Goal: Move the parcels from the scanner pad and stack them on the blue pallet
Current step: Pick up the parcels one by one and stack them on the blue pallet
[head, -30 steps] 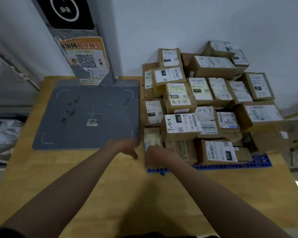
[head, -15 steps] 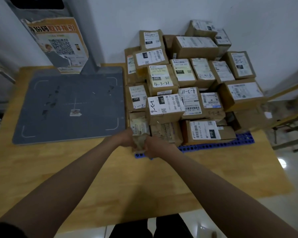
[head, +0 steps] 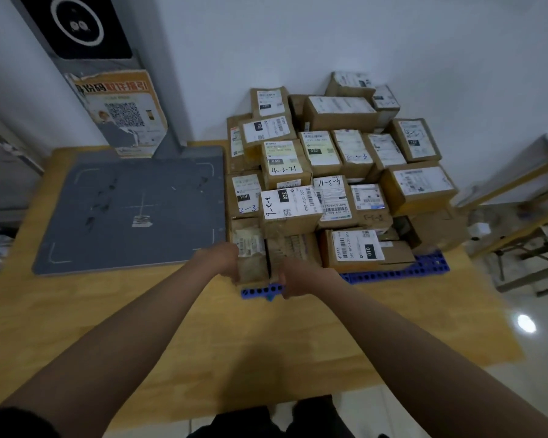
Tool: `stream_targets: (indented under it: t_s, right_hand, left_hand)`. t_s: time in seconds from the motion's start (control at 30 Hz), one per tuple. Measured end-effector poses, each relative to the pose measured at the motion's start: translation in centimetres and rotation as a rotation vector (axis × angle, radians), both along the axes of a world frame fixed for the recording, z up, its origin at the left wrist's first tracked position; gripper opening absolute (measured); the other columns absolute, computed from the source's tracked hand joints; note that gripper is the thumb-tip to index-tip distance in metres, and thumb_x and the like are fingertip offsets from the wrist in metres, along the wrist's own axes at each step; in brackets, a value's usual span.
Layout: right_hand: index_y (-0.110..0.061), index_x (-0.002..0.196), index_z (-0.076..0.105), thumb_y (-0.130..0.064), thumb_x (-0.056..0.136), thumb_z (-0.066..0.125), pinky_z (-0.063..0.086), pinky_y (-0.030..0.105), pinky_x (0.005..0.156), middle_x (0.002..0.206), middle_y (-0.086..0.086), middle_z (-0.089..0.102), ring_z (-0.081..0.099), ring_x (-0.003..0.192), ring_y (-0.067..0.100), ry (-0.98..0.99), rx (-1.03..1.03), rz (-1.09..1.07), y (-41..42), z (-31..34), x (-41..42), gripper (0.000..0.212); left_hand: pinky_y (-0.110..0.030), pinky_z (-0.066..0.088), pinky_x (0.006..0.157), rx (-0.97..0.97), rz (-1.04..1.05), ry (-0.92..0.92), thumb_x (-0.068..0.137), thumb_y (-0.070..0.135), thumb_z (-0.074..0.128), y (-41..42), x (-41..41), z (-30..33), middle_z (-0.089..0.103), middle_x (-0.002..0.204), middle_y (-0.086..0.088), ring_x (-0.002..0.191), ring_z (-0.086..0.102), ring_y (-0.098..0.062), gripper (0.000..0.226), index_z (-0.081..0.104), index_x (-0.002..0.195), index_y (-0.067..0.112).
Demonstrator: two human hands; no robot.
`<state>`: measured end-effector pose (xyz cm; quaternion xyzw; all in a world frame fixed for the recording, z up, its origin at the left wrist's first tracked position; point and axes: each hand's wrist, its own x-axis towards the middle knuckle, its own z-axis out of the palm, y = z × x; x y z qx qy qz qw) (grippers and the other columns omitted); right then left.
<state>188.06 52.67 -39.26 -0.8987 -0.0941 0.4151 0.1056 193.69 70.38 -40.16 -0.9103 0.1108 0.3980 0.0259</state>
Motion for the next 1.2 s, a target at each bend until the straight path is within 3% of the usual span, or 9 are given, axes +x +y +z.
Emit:
stream_targets:
  t_s: [0.13, 0.3, 0.47, 0.57, 0.73, 0.9, 1.03, 1.13, 1.2]
  right_hand:
    - [-0.003, 0.125, 0.055, -0.017, 0.093, 0.063, 0.048, 0.033, 0.071, 0.122, 0.018, 0.06, 0.057, 0.085, 0.024, 0.016, -0.008, 0.009, -2.9, 0.9, -1.3, 0.035]
    - [-0.004, 0.127, 0.056, -0.022, 0.093, 0.064, 0.053, 0.039, 0.091, 0.128, 0.014, 0.056, 0.06, 0.108, 0.03, 0.066, -0.002, -0.008, -8.3, 0.3, -3.6, 0.04]
    - [-0.007, 0.125, 0.058, -0.026, 0.092, 0.065, 0.052, 0.039, 0.092, 0.127, 0.012, 0.056, 0.059, 0.11, 0.029, 0.046, -0.05, -0.074, -16.0, -1.4, -5.0, 0.038]
    - [-0.011, 0.116, 0.058, -0.029, 0.092, 0.063, 0.052, 0.038, 0.088, 0.118, 0.009, 0.061, 0.06, 0.104, 0.026, -0.068, -0.087, -0.106, -20.3, -2.0, -4.7, 0.031]
    - [-0.011, 0.122, 0.056, -0.029, 0.091, 0.062, 0.054, 0.04, 0.087, 0.12, 0.009, 0.06, 0.06, 0.106, 0.027, -0.227, -0.068, -0.028, -23.5, -1.3, -3.0, 0.037]
    - [-0.014, 0.109, 0.059, -0.03, 0.093, 0.058, 0.032, 0.024, 0.048, 0.093, 0.0, 0.057, 0.049, 0.067, 0.014, -0.284, -0.127, 0.097, -23.4, -0.1, -1.4, 0.023]
    - [-0.011, 0.114, 0.057, -0.026, 0.093, 0.058, 0.036, 0.026, 0.052, 0.1, 0.004, 0.059, 0.05, 0.067, 0.016, -0.254, -0.079, 0.042, -23.3, 0.2, -1.2, 0.026]
    - [-0.013, 0.12, 0.058, -0.027, 0.093, 0.058, 0.031, 0.022, 0.042, 0.106, 0.003, 0.063, 0.044, 0.055, 0.01, -0.251, -0.109, 0.057, -23.6, 0.5, -1.6, 0.03]
    - [-0.016, 0.134, 0.051, -0.026, 0.092, 0.059, 0.036, 0.021, 0.046, 0.122, 0.005, 0.061, 0.052, 0.065, 0.014, -0.228, -0.088, 0.055, -23.9, 0.5, -1.8, 0.043]
  left_hand:
    - [-0.04, 0.052, 0.086, -0.005, -0.036, 0.015, 0.08, 0.032, 0.076, -1.7, -1.6, 0.8, 0.064, 0.112, -0.011, 0.102, 0.062, -0.027, 0.046, 0.059, 0.115, 0.006]
    - [-0.035, 0.049, 0.072, -0.086, -0.098, 0.204, 0.089, 0.033, 0.067, -7.2, -3.9, 1.3, 0.063, 0.087, -0.007, 0.082, 0.06, -0.023, 0.028, 0.066, 0.093, 0.005]
    - [-0.03, 0.041, 0.063, -0.206, -0.092, 0.194, 0.094, 0.028, 0.06, -15.5, -6.3, 1.5, 0.06, 0.096, -0.01, 0.076, 0.055, -0.02, 0.03, 0.065, 0.103, 0.0]
    - [-0.037, 0.049, 0.082, -0.236, -0.046, 0.109, 0.093, 0.026, 0.061, -19.9, -6.9, 1.3, 0.063, 0.111, -0.008, 0.099, 0.06, -0.025, 0.028, 0.066, 0.112, 0.006]
    - [-0.033, 0.031, 0.063, -0.173, 0.043, 0.034, 0.093, 0.019, 0.057, -23.4, -5.9, 0.9, 0.038, 0.064, -0.007, 0.057, 0.034, -0.019, 0.031, 0.048, 0.066, 0.01]
    - [-0.03, 0.039, 0.065, -0.129, 0.06, 0.001, 0.092, 0.018, 0.058, -24.0, -5.6, 1.0, 0.054, 0.078, -0.013, 0.071, 0.048, -0.021, 0.017, 0.065, 0.085, 0.004]
    - [-0.031, 0.037, 0.064, -0.141, 0.072, 0.0, 0.092, 0.014, 0.056, -23.8, -5.1, 0.4, 0.049, 0.074, -0.007, 0.071, 0.046, -0.022, 0.018, 0.058, 0.077, 0.004]
    - [-0.032, 0.041, 0.065, -0.125, 0.06, 0.018, 0.092, 0.018, 0.055, -23.9, -4.8, -0.1, 0.062, 0.1, -0.012, 0.077, 0.051, -0.022, 0.018, 0.062, 0.103, 0.006]
    - [-0.029, 0.04, 0.059, -0.085, 0.027, 0.037, 0.093, 0.022, 0.056, -24.1, -4.9, -0.2, 0.06, 0.089, -0.009, 0.068, 0.049, -0.019, 0.018, 0.062, 0.098, 0.006]
